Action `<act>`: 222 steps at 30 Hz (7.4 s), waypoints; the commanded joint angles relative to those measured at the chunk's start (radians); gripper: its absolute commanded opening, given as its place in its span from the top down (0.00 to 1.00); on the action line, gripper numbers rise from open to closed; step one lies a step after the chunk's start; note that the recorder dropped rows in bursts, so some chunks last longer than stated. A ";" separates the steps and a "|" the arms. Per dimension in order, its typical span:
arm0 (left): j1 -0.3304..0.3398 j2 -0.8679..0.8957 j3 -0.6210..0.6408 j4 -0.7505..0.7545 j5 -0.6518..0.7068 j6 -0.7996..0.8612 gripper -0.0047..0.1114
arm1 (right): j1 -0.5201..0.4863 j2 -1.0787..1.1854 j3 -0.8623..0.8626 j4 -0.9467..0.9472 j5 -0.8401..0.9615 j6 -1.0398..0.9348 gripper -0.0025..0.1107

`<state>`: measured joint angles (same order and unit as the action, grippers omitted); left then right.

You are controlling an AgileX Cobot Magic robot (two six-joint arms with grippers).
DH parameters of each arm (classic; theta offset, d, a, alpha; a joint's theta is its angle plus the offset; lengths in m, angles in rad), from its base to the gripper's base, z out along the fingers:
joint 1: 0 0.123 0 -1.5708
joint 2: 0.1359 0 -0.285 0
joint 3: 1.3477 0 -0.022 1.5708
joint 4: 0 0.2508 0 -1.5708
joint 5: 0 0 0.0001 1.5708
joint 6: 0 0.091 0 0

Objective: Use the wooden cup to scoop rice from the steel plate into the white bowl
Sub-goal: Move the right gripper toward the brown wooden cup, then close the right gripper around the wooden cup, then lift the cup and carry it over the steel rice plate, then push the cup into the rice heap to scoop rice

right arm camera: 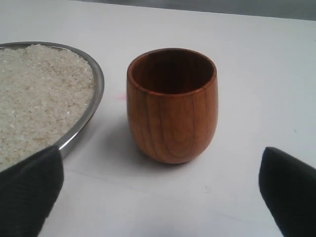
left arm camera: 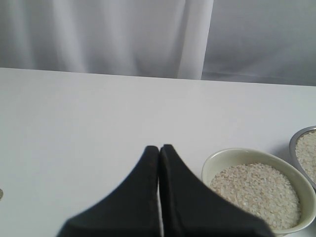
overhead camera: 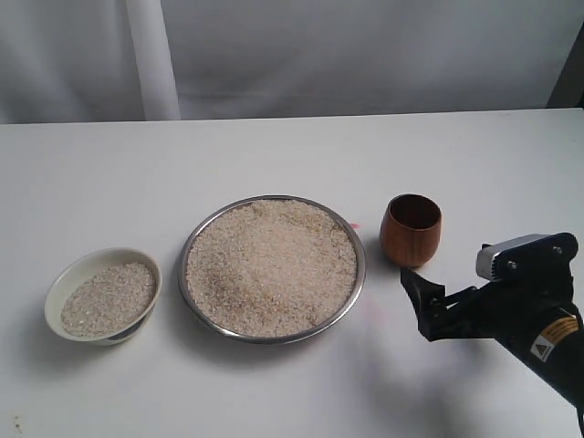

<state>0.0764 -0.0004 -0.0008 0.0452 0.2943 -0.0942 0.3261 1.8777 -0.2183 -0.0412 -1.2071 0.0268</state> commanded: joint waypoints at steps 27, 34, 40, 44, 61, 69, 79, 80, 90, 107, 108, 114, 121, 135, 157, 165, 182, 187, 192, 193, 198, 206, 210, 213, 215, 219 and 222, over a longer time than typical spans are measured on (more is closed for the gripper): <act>-0.006 0.000 0.001 -0.001 -0.010 -0.002 0.96 | 0.003 0.079 -0.239 0.002 0.094 -0.001 0.05; -0.006 0.000 0.001 -0.001 -0.010 -0.002 0.96 | 0.003 0.230 -0.299 0.004 -0.014 0.002 0.05; -0.006 0.000 0.001 -0.001 -0.010 -0.002 0.96 | 0.003 0.299 -0.353 0.004 -0.014 0.002 0.05; -0.006 0.000 0.001 -0.001 -0.010 -0.002 0.96 | 0.003 0.326 -0.372 0.004 -0.014 0.002 0.05; -0.006 0.000 0.001 -0.001 -0.010 -0.002 0.96 | 0.003 0.336 -0.377 0.035 -0.014 0.004 0.13; -0.006 0.000 0.001 -0.001 -0.010 -0.002 0.96 | 0.003 0.336 -0.377 0.052 -0.014 0.004 0.21; -0.006 0.000 0.001 -0.001 -0.010 -0.002 0.96 | 0.003 0.336 -0.377 0.050 -0.014 0.004 0.68; -0.006 0.000 0.001 -0.001 -0.010 -0.002 0.96 | 0.003 0.336 -0.377 0.050 -0.014 0.004 0.72; -0.006 0.000 0.001 -0.001 -0.010 -0.002 0.96 | 0.003 0.238 -0.377 0.028 0.117 -0.173 0.98; -0.006 0.000 0.001 -0.001 -0.010 -0.002 0.96 | 0.100 -0.361 -0.739 -0.243 1.503 -0.496 0.98; -0.006 0.000 0.001 -0.001 -0.010 -0.002 0.96 | 0.133 -0.361 -0.774 -0.296 1.562 -0.496 0.98; -0.006 0.000 0.001 -0.001 -0.010 -0.002 0.96 | 0.304 -0.290 -0.961 -0.523 1.810 -0.496 0.98; -0.006 0.000 0.001 -0.001 -0.010 -0.002 0.96 | 0.459 -0.082 -1.147 -0.775 2.056 -0.496 0.98; -0.006 0.000 0.001 -0.001 -0.010 -0.002 0.96 | 0.523 0.167 -1.203 -1.067 2.169 -0.526 0.98; -0.006 0.000 0.001 -0.001 -0.010 -0.002 0.96 | 0.543 0.306 -1.203 -1.129 2.130 -0.536 0.98; -0.006 0.000 0.001 -0.001 -0.010 -0.002 0.96 | 0.573 0.344 -1.216 -1.111 2.131 -0.562 0.98; -0.006 0.000 0.001 -0.001 -0.010 -0.002 0.96 | 0.622 0.348 -1.285 -0.967 2.124 -0.629 0.98; -0.006 0.000 0.001 -0.001 -0.010 -0.002 0.96 | 0.638 0.348 -1.285 -0.948 2.124 -0.646 0.98; -0.006 0.000 0.001 -0.001 -0.010 -0.002 0.96 | 0.651 0.348 -1.285 -0.939 2.124 -0.656 0.98; -0.006 0.000 0.001 -0.001 -0.010 -0.002 0.96 | 0.651 0.348 -1.285 -0.937 2.124 -0.656 0.98; -0.006 0.000 0.001 -0.001 -0.010 -0.002 0.96 | 0.651 0.348 -1.285 -0.912 2.120 -0.661 0.98; -0.006 0.000 0.001 -0.001 -0.010 -0.002 0.96 | 0.651 0.348 -1.285 -0.889 2.120 -0.666 0.98; -0.006 0.000 0.001 -0.001 -0.010 -0.002 0.96 | 0.651 0.348 -1.285 -0.881 2.123 -0.650 0.98; -0.006 0.000 0.001 -0.001 -0.010 -0.002 0.96 | 0.651 0.348 -1.285 -0.863 2.131 -0.647 0.98; -0.006 0.000 0.001 -0.001 -0.010 -0.002 0.96 | 0.651 0.348 -1.285 -0.862 2.135 -0.627 0.98; -0.006 0.000 0.001 -0.001 -0.010 -0.002 0.96 | 0.651 0.339 -1.285 -0.848 2.135 -0.596 0.98; -0.006 0.000 0.001 -0.001 -0.010 -0.002 0.96 | 0.651 0.317 -1.285 -0.811 2.131 -0.596 0.98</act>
<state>0.0764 -0.0004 -0.0008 0.0452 0.2943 -0.0942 0.9700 2.2178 -1.5049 -0.9270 0.9347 -0.5798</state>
